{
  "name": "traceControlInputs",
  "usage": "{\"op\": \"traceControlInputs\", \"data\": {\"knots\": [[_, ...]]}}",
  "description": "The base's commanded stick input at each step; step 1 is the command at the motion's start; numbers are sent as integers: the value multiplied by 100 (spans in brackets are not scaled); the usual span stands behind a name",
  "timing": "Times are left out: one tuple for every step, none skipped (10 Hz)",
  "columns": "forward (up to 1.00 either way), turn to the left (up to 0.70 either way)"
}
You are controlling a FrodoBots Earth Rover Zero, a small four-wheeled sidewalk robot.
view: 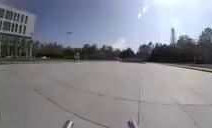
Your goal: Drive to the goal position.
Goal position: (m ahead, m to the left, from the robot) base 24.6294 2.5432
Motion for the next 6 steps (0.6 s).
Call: {"op": "traceControlInputs", "data": {"knots": [[100,0],[100,0],[100,0],[100,0],[100,0],[100,0]]}}
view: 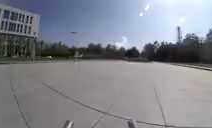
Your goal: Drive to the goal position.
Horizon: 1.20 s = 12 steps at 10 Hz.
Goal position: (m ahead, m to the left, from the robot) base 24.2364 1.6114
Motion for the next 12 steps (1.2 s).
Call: {"op": "traceControlInputs", "data": {"knots": [[100,0],[100,0],[100,0],[100,0],[100,0],[100,0],[100,0],[100,0],[100,0],[100,0],[100,0],[100,0]]}}
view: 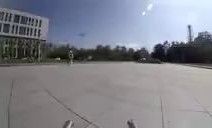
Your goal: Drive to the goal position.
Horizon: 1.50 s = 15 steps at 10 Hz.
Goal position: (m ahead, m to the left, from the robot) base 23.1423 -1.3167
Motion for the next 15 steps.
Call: {"op": "traceControlInputs", "data": {"knots": [[100,0],[100,0],[100,0],[100,-4],[100,-31],[100,-37],[100,-40],[100,-40],[100,-40],[100,-17],[100,-2],[100,-5],[100,-39],[100,-40],[100,-40]]}}
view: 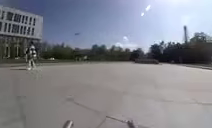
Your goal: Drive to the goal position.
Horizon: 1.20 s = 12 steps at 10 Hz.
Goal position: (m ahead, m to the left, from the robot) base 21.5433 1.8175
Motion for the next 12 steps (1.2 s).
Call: {"op": "traceControlInputs", "data": {"knots": [[100,-37],[100,-6],[100,0],[100,0],[100,0],[100,0],[100,0],[100,0],[100,0],[100,0],[100,0],[100,0]]}}
